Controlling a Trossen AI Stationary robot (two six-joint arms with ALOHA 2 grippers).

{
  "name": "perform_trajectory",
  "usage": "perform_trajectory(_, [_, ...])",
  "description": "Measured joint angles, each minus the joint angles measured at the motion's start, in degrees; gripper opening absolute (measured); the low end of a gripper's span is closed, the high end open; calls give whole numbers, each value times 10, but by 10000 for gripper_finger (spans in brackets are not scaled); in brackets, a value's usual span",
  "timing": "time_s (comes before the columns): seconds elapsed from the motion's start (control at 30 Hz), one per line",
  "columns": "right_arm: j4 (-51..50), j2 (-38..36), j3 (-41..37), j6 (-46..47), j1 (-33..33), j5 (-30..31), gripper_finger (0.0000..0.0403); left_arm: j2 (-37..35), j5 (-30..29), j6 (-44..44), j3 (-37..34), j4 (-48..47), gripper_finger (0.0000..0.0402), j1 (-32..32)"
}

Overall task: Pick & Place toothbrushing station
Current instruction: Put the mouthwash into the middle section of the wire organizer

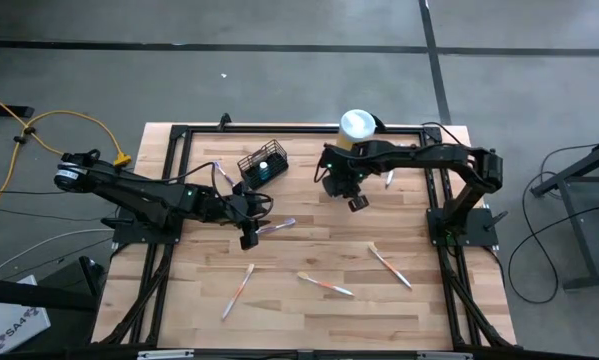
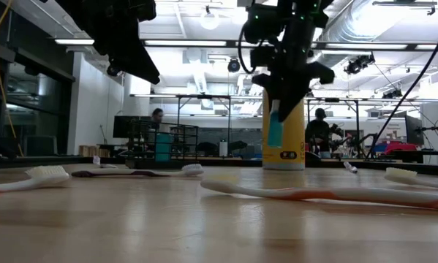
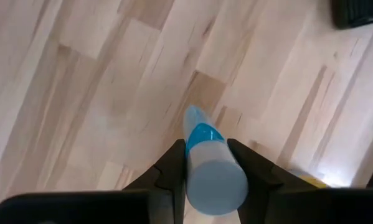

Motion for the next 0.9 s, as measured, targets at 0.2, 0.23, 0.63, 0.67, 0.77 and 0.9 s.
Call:
perform_trajectory(0.2, [21,0,8,21,0,-10,85,0,0,0,0,1,142,0])
perform_trajectory(0.23, [26,0,8,21,0,-7,85,0,0,0,0,1,142,0])
perform_trajectory(0.63, [37,0,43,17,2,29,85,0,0,0,0,1,142,0])
perform_trajectory(0.67, [34,0,52,16,2,28,85,0,0,0,0,1,142,0])
perform_trajectory(0.77, [32,0,78,9,2,16,85,0,0,0,0,1,142,0])
perform_trajectory(0.9, [16,10,108,6,-1,18,85,0,0,0,0,1,142,0])
